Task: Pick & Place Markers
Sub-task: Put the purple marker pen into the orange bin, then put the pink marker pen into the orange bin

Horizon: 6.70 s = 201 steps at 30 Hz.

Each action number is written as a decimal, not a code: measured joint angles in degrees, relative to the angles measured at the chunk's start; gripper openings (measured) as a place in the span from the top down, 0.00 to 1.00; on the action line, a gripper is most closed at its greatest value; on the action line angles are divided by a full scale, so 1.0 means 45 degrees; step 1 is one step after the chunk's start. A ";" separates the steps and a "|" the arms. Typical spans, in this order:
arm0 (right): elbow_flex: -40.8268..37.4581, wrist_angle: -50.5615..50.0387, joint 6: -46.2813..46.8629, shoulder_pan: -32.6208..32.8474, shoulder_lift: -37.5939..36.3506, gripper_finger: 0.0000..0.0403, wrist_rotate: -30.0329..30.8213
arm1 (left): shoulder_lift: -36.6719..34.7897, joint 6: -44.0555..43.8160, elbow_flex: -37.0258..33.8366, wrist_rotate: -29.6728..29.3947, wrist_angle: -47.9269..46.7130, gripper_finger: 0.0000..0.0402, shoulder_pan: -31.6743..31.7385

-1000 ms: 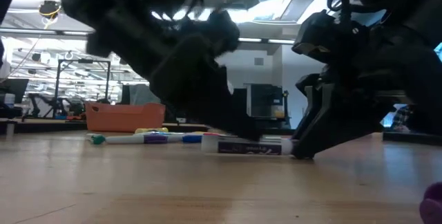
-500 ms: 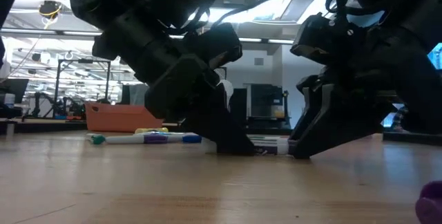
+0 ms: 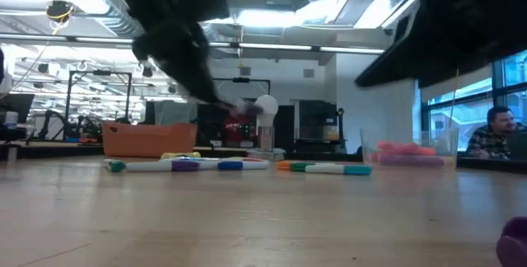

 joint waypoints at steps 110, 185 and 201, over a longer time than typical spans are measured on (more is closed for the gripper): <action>-0.5075 0.8606 -0.0181 0.0163 -0.2276 0.84 -0.0950 | 0.6032 0.1426 -0.0889 0.3802 2.1641 0.52 0.0296; -0.1368 0.2841 0.1781 0.0667 -0.0853 0.63 -0.6599 | -0.3876 -0.0324 -0.0860 -0.3385 -0.2712 0.52 0.6943; 0.5777 -0.2592 0.0184 0.2887 0.3866 0.63 -0.7849 | -0.3663 -0.5044 -0.0860 -0.6049 0.0116 0.61 -0.1801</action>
